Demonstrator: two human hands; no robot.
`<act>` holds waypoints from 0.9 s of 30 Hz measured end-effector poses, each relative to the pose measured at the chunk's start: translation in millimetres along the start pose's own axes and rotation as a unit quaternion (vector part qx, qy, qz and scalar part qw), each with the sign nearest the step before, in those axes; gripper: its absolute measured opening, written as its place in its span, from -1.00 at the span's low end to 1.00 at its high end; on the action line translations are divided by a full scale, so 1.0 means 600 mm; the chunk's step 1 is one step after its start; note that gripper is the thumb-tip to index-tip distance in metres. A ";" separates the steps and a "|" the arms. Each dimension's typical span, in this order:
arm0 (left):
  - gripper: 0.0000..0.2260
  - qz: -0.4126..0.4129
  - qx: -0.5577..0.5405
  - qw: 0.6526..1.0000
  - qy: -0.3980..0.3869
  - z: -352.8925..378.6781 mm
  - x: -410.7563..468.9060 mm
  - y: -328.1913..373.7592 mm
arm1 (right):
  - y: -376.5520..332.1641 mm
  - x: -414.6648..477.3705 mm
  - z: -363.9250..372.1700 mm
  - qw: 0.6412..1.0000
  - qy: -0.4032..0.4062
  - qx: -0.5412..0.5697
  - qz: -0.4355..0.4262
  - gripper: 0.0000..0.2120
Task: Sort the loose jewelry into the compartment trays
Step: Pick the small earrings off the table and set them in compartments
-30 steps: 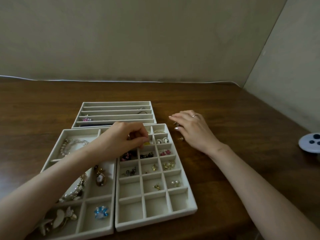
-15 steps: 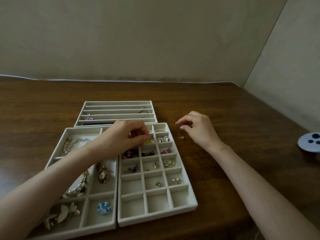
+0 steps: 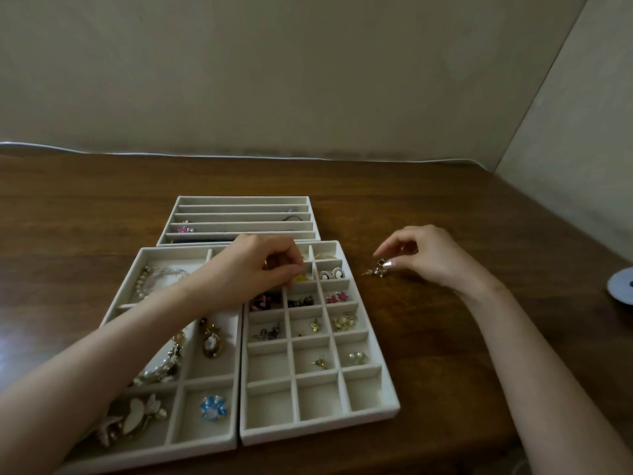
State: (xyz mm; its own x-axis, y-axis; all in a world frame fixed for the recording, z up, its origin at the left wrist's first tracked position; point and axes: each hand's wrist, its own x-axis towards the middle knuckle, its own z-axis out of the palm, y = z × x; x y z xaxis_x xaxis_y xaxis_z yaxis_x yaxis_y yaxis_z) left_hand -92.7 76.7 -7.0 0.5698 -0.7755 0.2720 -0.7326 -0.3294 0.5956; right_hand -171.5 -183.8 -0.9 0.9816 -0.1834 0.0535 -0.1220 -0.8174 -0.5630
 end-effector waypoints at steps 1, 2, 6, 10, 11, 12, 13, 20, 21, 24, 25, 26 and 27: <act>-0.92 0.002 0.000 1.000 0.001 0.000 0.000 0.000 | 0.002 -0.002 -0.003 1.000 -0.030 -0.003 0.008 -0.82; -0.92 0.003 0.001 1.000 0.002 0.001 0.001 0.000 | 0.004 -0.004 -0.002 0.999 -0.048 -0.007 0.012 -0.82; -0.94 0.005 0.003 1.000 -0.001 0.000 0.001 0.000 | 0.000 -0.003 0.006 0.999 -0.036 -0.034 -0.005 -0.86; -0.94 0.007 0.006 1.000 0.002 0.001 0.002 -0.002 | -0.001 -0.003 0.009 0.998 -0.036 -0.055 -0.017 -0.88; -0.95 0.008 0.007 1.000 0.003 0.001 0.002 -0.002 | -0.001 -0.003 0.008 0.998 -0.036 -0.053 -0.017 -0.87; -0.95 0.008 0.007 1.000 0.002 0.001 0.002 -0.002 | -0.001 -0.003 0.006 0.998 -0.031 -0.043 -0.014 -0.87; -0.95 0.007 0.007 1.000 0.001 0.001 0.002 -0.002 | -0.002 -0.004 0.004 0.999 -0.022 -0.026 -0.011 -0.86; -0.94 0.009 0.010 1.000 -0.004 0.001 0.000 -0.002 | -0.055 -0.035 -0.002 0.971 -0.097 0.195 -0.101 -0.85; -0.95 0.009 0.013 1.000 -0.005 0.001 0.000 -0.003 | -0.069 -0.041 0.005 0.959 -0.133 0.214 -0.128 -0.85; -0.96 0.017 0.025 1.000 0.003 0.000 0.001 -0.006 | -0.107 -0.057 0.036 0.932 -0.221 0.221 -0.186 -0.85; -0.95 0.020 0.028 0.999 0.003 0.000 0.001 -0.006 | -0.116 -0.061 0.045 0.928 -0.240 0.205 -0.198 -0.85; -0.94 0.022 0.030 0.999 0.002 0.001 0.002 -0.007 | -0.121 -0.063 0.053 0.926 -0.253 0.185 -0.209 -0.85; -0.94 0.023 0.031 0.999 0.003 0.002 0.003 -0.007 | -0.124 -0.065 0.058 0.924 -0.263 0.169 -0.218 -0.84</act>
State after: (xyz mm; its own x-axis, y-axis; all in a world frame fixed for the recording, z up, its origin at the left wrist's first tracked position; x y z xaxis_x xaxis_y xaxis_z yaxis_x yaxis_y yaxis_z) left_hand -89.0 76.0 -10.2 0.5365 -0.7879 0.3023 -0.7799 -0.3260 0.5343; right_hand -195.8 -96.9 10.0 0.8726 0.4880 -0.0226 0.2683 -0.5174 -0.8126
